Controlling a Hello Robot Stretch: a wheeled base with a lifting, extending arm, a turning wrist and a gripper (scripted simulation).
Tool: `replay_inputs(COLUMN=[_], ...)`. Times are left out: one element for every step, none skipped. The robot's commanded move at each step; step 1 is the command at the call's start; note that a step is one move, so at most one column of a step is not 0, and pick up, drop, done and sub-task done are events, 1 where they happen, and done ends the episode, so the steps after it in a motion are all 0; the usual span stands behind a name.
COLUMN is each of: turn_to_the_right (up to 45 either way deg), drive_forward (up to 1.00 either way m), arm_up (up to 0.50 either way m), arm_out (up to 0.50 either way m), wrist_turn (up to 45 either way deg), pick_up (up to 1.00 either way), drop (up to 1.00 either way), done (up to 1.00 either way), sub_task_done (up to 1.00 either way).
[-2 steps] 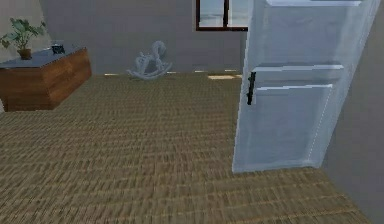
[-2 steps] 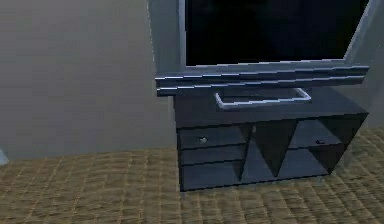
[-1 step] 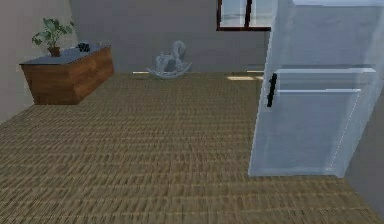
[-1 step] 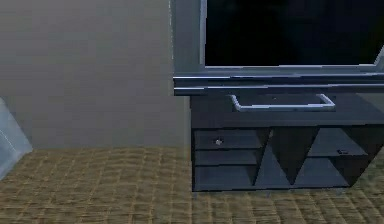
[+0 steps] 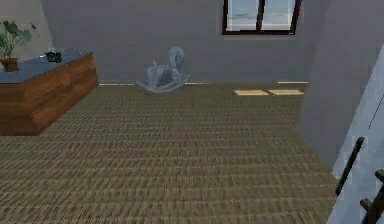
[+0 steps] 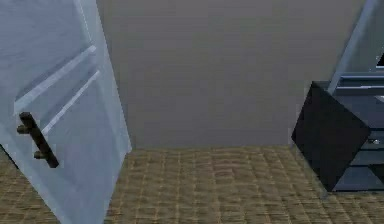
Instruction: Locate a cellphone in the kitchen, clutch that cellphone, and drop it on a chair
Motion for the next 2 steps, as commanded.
replay_inputs(turn_to_the_right=[0.0, 45.0], drive_forward=[0.8, 0.0], arm_up=[0.0, 0.0], arm_out=[0.0, 0.0], wrist_turn=[0.0, 0.0], pick_up=[0.0, 0.0], drop=[0.0, 0.0], done=[0.0, 0.0], sub_task_done=[0.0, 0.0])
